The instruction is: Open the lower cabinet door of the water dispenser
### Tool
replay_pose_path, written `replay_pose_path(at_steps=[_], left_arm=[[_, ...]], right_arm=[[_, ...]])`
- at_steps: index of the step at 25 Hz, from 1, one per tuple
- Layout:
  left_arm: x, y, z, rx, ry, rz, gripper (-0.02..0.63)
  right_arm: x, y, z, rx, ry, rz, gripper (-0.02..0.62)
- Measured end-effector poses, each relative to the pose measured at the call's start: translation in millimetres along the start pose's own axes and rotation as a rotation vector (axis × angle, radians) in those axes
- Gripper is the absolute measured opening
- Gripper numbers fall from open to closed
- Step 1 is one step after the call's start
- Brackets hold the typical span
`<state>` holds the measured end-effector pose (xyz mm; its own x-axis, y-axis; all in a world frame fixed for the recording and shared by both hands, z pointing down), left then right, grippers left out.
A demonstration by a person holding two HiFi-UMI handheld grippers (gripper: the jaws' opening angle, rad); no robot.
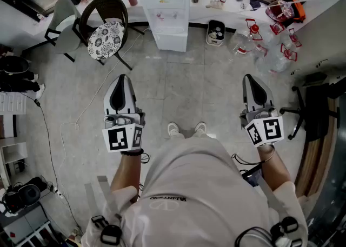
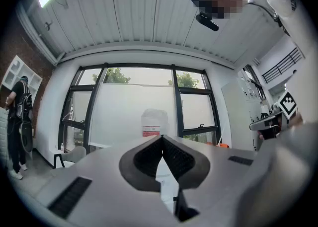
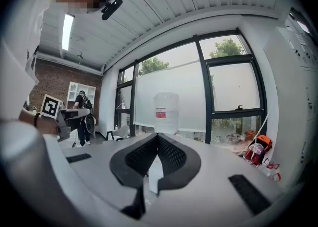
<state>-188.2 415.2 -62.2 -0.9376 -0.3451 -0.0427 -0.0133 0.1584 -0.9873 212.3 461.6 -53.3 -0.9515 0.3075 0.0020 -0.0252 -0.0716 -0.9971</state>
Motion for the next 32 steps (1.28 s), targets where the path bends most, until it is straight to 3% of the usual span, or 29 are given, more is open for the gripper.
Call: replay_pose_path(at_steps=[22, 32], left_arm=[[57.7, -14.4, 14.9, 0.007, -0.084, -0.038, 0.005], [52.3, -26.6, 58.2, 0.026, -0.084, -0.043, 0.005]], right_arm=[[50.3, 3.2, 42.2, -0.027, -0.011, 0.009, 0.014], [23.7, -7.1, 90.1, -0.018, 0.03, 0.019, 0.014]])
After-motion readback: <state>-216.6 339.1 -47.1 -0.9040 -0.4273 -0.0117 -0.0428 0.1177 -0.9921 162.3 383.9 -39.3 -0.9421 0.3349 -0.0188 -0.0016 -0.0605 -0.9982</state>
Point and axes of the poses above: the fingertips, and each gripper's own axes: z forward along the fingers, x to its left, y out of its top, the point moved 10 cm from there along -z, backward along the fingers
